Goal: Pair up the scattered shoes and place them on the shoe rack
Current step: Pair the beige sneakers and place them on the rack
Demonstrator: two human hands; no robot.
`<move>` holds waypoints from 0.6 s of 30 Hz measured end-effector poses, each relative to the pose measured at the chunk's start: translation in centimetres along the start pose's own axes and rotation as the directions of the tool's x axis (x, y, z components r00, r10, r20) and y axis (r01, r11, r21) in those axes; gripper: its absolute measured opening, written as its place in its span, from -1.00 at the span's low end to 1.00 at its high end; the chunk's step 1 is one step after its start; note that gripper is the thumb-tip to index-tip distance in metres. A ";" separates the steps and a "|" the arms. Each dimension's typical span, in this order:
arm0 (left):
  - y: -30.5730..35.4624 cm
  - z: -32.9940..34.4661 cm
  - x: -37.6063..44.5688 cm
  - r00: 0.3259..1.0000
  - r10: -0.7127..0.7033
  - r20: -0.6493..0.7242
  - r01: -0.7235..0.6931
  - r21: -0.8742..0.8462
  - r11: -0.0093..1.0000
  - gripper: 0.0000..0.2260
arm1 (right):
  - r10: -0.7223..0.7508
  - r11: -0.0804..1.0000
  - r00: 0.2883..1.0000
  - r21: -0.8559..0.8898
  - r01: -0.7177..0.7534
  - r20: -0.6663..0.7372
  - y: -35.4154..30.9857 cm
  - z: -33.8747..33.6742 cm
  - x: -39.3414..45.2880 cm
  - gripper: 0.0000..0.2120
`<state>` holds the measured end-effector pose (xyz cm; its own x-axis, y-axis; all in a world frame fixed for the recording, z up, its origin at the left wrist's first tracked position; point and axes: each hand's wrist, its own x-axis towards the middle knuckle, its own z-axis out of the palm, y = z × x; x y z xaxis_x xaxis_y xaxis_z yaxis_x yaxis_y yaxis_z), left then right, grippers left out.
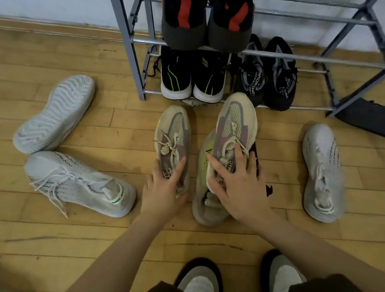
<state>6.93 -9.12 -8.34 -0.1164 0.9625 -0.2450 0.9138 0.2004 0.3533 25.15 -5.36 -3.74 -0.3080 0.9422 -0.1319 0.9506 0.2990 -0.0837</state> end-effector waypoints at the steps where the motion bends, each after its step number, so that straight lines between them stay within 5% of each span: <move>1: 0.0 -0.2 0.0 1.000 0.004 0.000 -0.004 -0.028 1.000 -0.26 | -0.003 1.000 1.000 -0.012 0.003 0.002 0.0 0.2 0.0 -0.48; 5: 0.2 -1.4 -0.6 0.997 0.022 -0.074 -0.032 -0.135 0.990 -0.35 | -0.017 1.000 1.000 -0.017 0.017 0.003 0.1 0.2 0.7 -0.36; 14: 2.9 -5.1 -0.4 0.964 -0.050 -0.262 -0.060 -0.394 0.917 -0.46 | 0.000 0.941 0.942 0.319 0.114 -0.336 2.1 -1.2 0.7 -0.62; 18: 5.0 -5.3 -1.3 0.947 0.079 -0.310 -0.198 -0.373 0.907 -0.46 | 0.009 0.940 0.917 0.315 0.128 -0.400 3.5 -1.8 0.0 -0.64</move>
<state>9.55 -8.36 -1.46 -0.1587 0.9844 0.0759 0.7066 0.0595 0.7051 28.53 -4.04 -2.23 -0.2581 0.9266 0.2733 0.8418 0.3546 -0.4070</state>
